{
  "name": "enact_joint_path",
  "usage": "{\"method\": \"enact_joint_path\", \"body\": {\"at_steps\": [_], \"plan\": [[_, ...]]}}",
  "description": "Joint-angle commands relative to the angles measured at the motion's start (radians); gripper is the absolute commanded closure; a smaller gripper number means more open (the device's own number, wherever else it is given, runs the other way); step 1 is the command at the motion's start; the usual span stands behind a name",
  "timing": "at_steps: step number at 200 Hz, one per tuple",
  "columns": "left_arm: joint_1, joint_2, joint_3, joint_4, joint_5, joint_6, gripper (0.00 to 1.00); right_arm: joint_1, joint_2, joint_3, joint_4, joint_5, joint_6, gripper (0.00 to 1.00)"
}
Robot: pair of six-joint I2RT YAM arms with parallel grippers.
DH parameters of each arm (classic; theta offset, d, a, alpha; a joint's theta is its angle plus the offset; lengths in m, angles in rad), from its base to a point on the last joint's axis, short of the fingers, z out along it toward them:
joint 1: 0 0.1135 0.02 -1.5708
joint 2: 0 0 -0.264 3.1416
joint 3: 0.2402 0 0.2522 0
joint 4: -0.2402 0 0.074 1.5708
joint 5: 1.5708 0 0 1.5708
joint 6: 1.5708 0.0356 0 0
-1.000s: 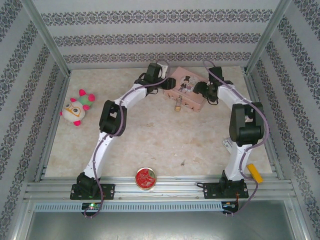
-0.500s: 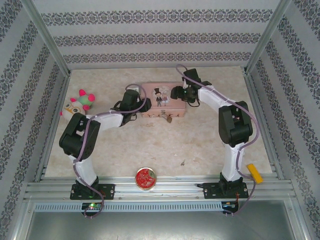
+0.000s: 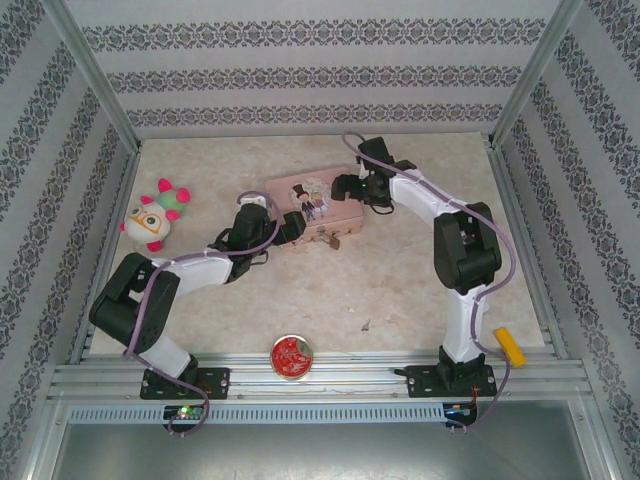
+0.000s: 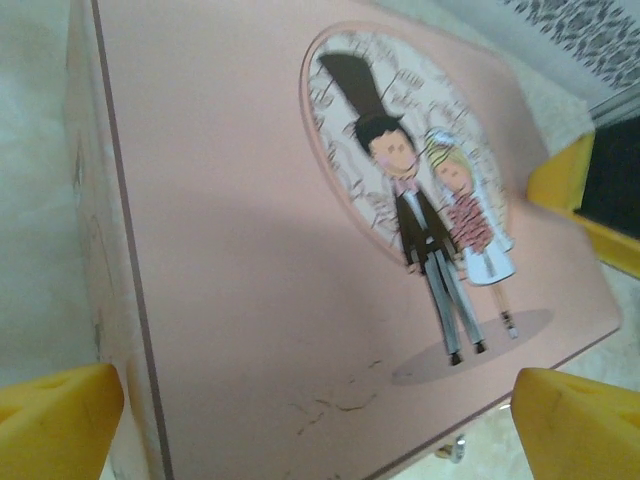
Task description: Unlock the padlock with the key
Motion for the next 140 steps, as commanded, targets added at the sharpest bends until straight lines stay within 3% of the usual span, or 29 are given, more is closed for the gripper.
{"method": "enact_joint_path", "body": {"at_steps": [1, 36, 55, 62, 95, 140], "plan": [[0.011, -0.072, -0.003, -0.025, -0.037, 0.005, 0.01, -0.035, -0.162, -0.041, -0.071, 0.084, -0.036, 0.02], [0.026, -0.186, -0.008, -0.148, -0.126, 0.065, 0.01, -0.003, -0.406, -0.265, -0.114, 0.225, -0.002, 0.02], [0.043, -0.24, -0.017, -0.191, -0.154, 0.085, 0.01, 0.079, -0.551, -0.436, -0.152, 0.352, 0.061, 0.02], [0.052, -0.257, -0.018, -0.215, -0.166, 0.088, 0.01, 0.112, -0.606, -0.492, -0.175, 0.374, 0.095, 0.07], [0.097, -0.32, -0.021, -0.306, -0.2, 0.101, 0.01, 0.37, -0.775, -0.676, -0.307, 0.436, 0.366, 0.23], [0.114, -0.37, -0.081, -0.231, -0.174, 0.114, 0.01, 0.699, -0.786, -0.784, -0.373, 0.384, 0.779, 0.35]]}}
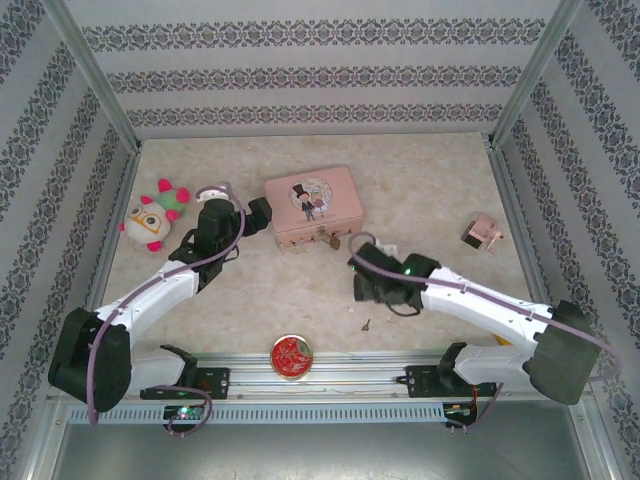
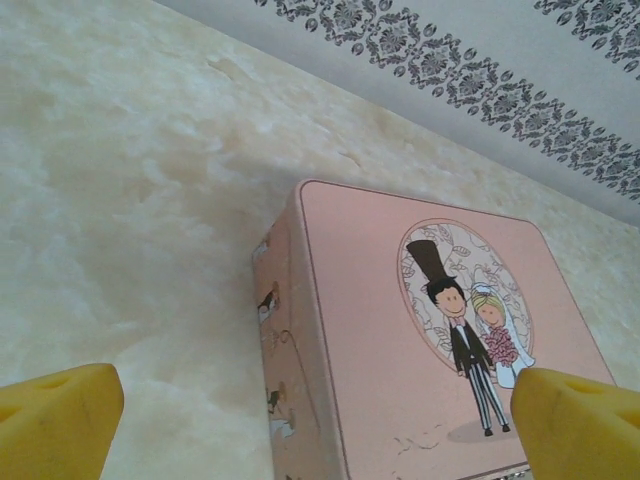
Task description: Unlock the padlock with the key
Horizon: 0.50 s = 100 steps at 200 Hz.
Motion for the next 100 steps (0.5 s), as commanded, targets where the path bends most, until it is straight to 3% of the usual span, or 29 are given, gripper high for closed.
{"method": "enact_joint_path", "body": {"at_steps": [1, 34, 61, 84, 100], "plan": [[0.013, -0.028, -0.043, 0.011, 0.003, 0.029, 0.01, 0.122, -0.002, -0.045, -0.066, 0.006, 0.308, 0.36], [0.017, -0.028, -0.066, 0.058, 0.02, 0.025, 0.01, 0.218, 0.025, -0.077, -0.038, -0.022, 0.459, 0.42], [0.018, -0.008, -0.061, 0.065, 0.042, 0.028, 0.01, 0.214, 0.032, -0.133, 0.023, -0.026, 0.504, 0.47], [0.02, 0.009, -0.063, 0.069, 0.052, 0.025, 0.01, 0.2, 0.033, -0.193, 0.122, -0.042, 0.528, 0.61], [0.019, 0.021, -0.062, 0.073, 0.06, 0.022, 0.01, 0.191, 0.036, -0.219, 0.157, -0.049, 0.541, 0.61]]}}
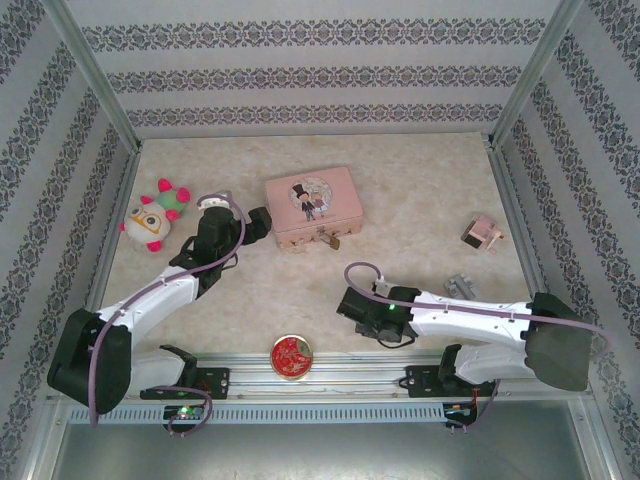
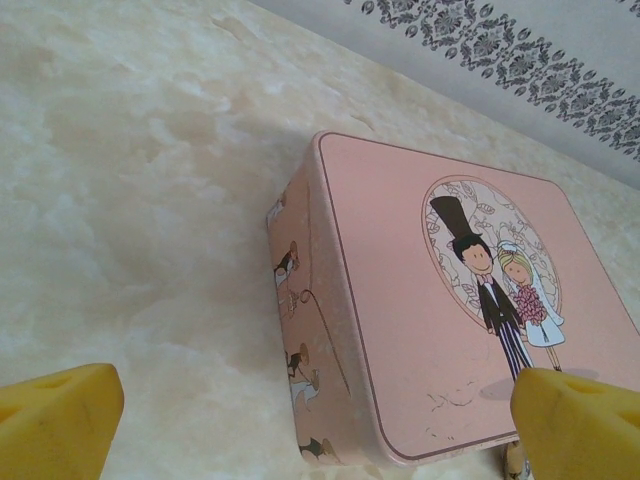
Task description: Unlock the padlock with the key
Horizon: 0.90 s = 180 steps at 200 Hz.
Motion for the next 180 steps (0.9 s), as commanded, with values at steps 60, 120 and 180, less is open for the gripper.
{"method": "enact_joint_path", "body": {"at_steps": [60, 120, 180], "plan": [[0.014, 0.041, -0.008, 0.079, 0.05, 0.008, 0.01, -0.049, 0.037, -0.068, 0.167, -0.051, 0.055, 0.61], [0.016, 0.043, -0.007, 0.076, 0.047, 0.022, 0.01, -0.042, 0.082, -0.051, 0.127, -0.111, 0.054, 0.65], [0.017, 0.032, -0.013, 0.074, 0.043, 0.028, 0.01, -0.04, 0.057, -0.052, 0.096, -0.119, 0.05, 0.72]]}}
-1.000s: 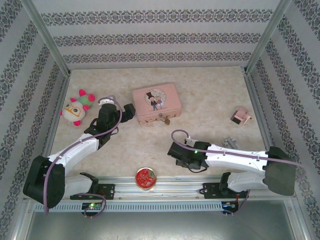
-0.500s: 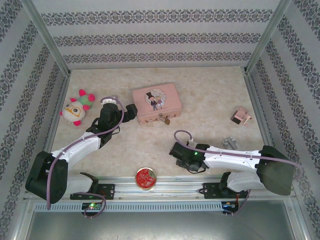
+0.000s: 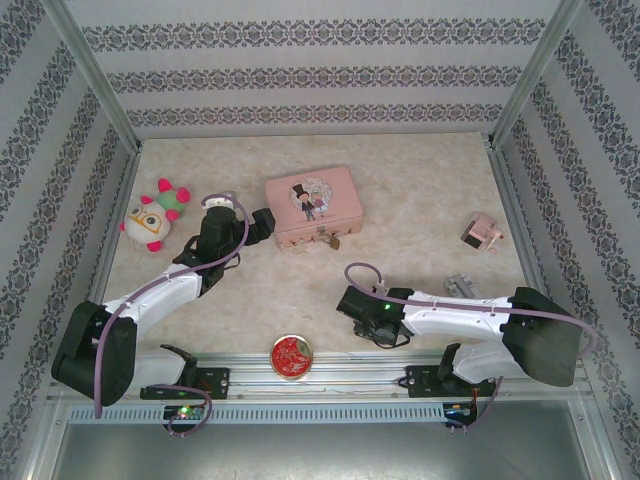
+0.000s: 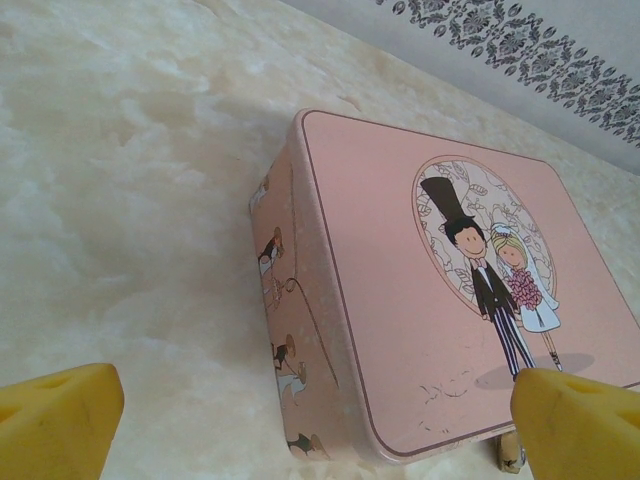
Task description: Unlock the padlock with the key
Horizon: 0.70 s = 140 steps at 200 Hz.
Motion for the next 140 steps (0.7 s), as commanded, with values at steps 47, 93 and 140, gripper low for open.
{"method": "enact_joint_path", "body": {"at_steps": [47, 93, 140], "plan": [[0.019, -0.011, -0.009, 0.036, 0.005, 0.024, 0.01, 0.003, -0.02, 0.003, -0.04, -0.036, 0.005, 0.74], [0.02, -0.015, -0.01, 0.032, 0.004, 0.024, 0.01, 0.006, -0.031, -0.002, -0.064, -0.027, 0.013, 0.77], [0.022, -0.012, -0.006, 0.037, 0.006, 0.019, 0.01, -0.001, -0.05, -0.004, -0.061, -0.008, 0.01, 0.78]]}}
